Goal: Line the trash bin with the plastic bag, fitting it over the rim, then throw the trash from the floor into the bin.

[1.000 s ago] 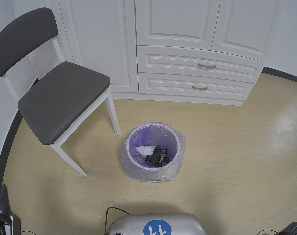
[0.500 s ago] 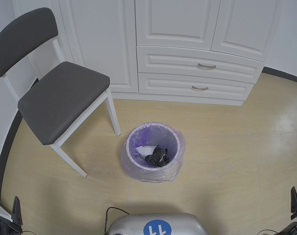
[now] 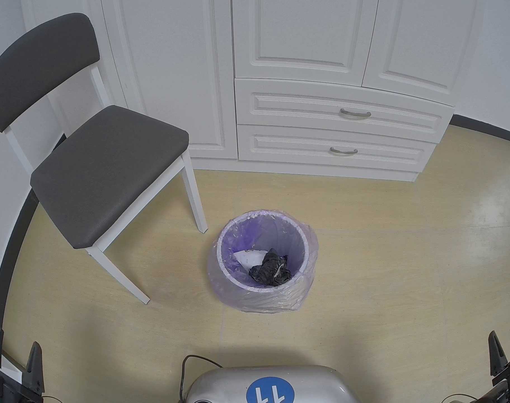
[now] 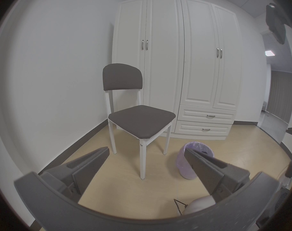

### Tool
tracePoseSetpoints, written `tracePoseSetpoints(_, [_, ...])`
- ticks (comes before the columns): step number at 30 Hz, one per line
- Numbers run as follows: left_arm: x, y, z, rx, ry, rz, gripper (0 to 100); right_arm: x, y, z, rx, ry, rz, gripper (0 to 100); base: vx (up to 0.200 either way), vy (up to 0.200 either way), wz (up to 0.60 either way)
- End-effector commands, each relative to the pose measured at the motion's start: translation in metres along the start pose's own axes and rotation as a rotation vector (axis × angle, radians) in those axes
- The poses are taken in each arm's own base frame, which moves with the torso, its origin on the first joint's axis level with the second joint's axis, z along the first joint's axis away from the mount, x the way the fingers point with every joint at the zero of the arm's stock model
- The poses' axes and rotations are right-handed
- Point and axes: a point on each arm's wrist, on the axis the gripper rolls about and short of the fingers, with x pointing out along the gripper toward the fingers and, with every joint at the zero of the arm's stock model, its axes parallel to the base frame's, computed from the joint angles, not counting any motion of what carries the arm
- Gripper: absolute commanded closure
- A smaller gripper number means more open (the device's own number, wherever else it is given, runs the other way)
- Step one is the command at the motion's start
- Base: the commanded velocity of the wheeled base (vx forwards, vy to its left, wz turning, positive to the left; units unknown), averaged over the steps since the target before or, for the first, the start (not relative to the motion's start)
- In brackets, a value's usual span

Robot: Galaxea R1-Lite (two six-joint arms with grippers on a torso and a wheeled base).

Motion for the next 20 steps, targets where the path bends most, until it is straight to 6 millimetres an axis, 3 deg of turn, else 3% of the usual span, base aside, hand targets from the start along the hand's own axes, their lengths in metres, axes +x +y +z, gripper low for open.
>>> tracePoseSetpoints(1, [0.0001,0.0002,-0.0038,0.004,0.000,-0.006,0,-0.0007,0.0006,-0.0105,0.033,0.080,0.019,0,0.000,0.000,0.00])
tracePoseSetpoints(7, [-0.0005,-0.0024,-0.0090,0.127,0.055,-0.143,0,-0.0001,0.0007,-0.0101,0.025,0.058,0.022,0,0.000,0.000,0.00])
tracePoseSetpoints(20, [0.0001,-0.0017,-0.0086,0.096,0.047,-0.106,0,-0.0001,0.0007,-0.0101,0.035,0.058,0.020,0,0.000,0.000,0.00])
